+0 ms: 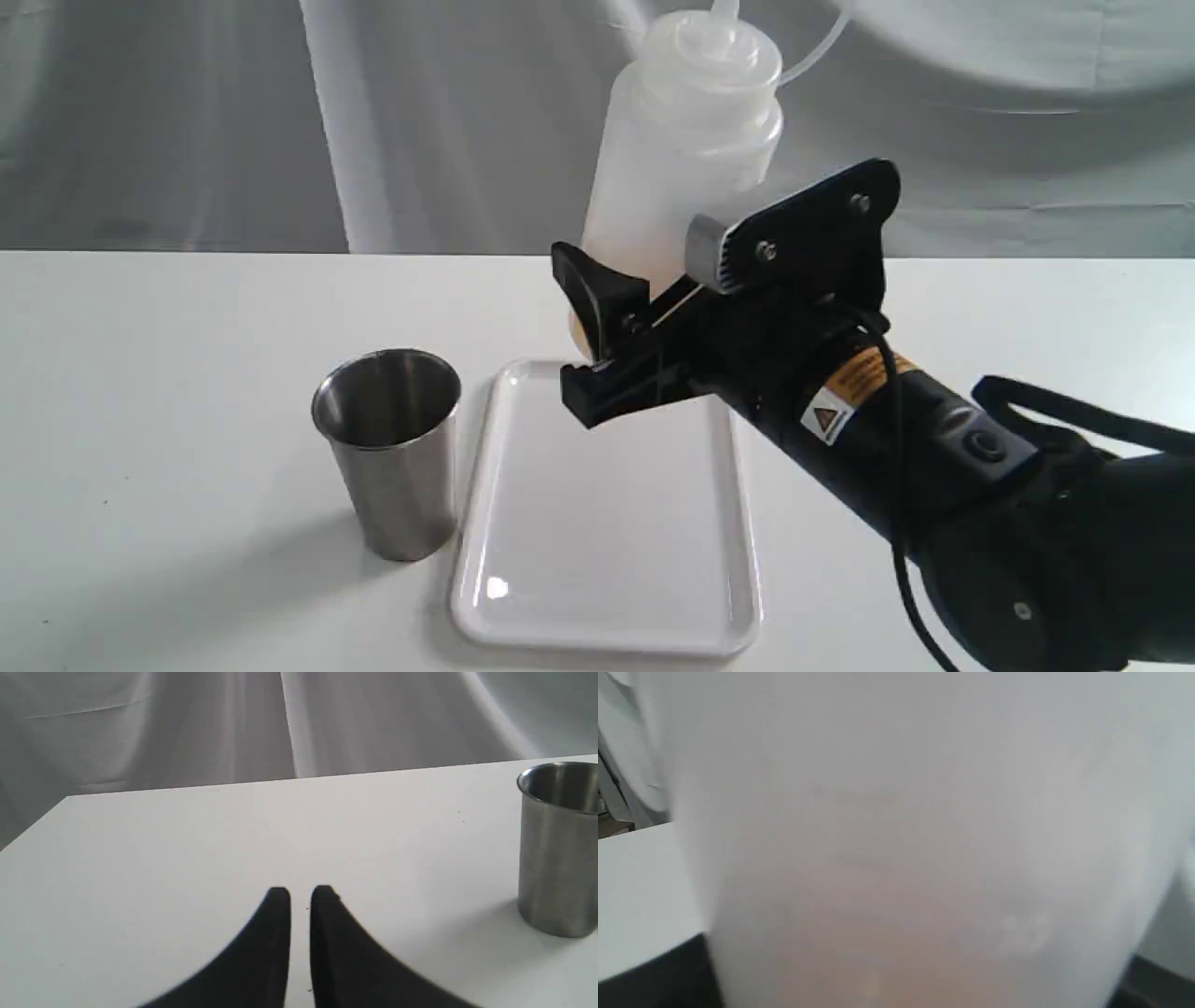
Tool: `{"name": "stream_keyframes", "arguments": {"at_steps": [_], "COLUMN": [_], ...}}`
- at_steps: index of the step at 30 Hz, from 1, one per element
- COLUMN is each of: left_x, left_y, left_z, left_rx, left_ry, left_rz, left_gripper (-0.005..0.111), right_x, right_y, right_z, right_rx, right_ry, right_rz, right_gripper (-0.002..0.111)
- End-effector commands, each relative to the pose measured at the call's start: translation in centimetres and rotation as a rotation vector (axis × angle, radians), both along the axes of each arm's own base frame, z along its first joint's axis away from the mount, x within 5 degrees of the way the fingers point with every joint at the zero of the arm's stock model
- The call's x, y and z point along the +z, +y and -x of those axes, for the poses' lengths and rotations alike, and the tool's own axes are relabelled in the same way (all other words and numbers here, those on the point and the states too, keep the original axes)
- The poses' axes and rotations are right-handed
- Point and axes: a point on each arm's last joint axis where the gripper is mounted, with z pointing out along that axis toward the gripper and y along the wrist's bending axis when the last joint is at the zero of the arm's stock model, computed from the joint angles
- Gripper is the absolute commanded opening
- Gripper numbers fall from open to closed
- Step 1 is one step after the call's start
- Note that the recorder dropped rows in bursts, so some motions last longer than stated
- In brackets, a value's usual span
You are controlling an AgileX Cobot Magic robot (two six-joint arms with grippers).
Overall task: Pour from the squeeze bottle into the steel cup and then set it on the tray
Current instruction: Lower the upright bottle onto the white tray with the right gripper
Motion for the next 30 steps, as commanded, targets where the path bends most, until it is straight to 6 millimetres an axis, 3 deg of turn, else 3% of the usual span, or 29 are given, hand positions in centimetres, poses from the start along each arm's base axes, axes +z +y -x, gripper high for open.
{"name": "stream_keyframes", "arguments": {"at_steps": [1, 19, 30], "left_x": [-0.1, -0.1, -0.1], "left_y": [0.0, 0.0, 0.0], "left_z": [0.0, 0.0, 0.0], "left_rx": [-0.002, -0.002, -0.002], "left_ry": [-0.008, -0.008, -0.008], "left_rz": [-0.001, -0.001, -0.001], "left_gripper": [0.008, 0.008, 0.008], "right_x": [-0.6, -8.0, -10.5], "right_y": [0.0, 0.3, 0.1], "right_z": [-0.4, -1.9, -2.7], "right_rx": [0.002, -0.047, -0.108], "right_ry": [-0.052, 0.039, -0.005], "right_rz": [-0.005, 0.100, 0.101], "right_gripper": [0.000, 0.000, 0.000]}}
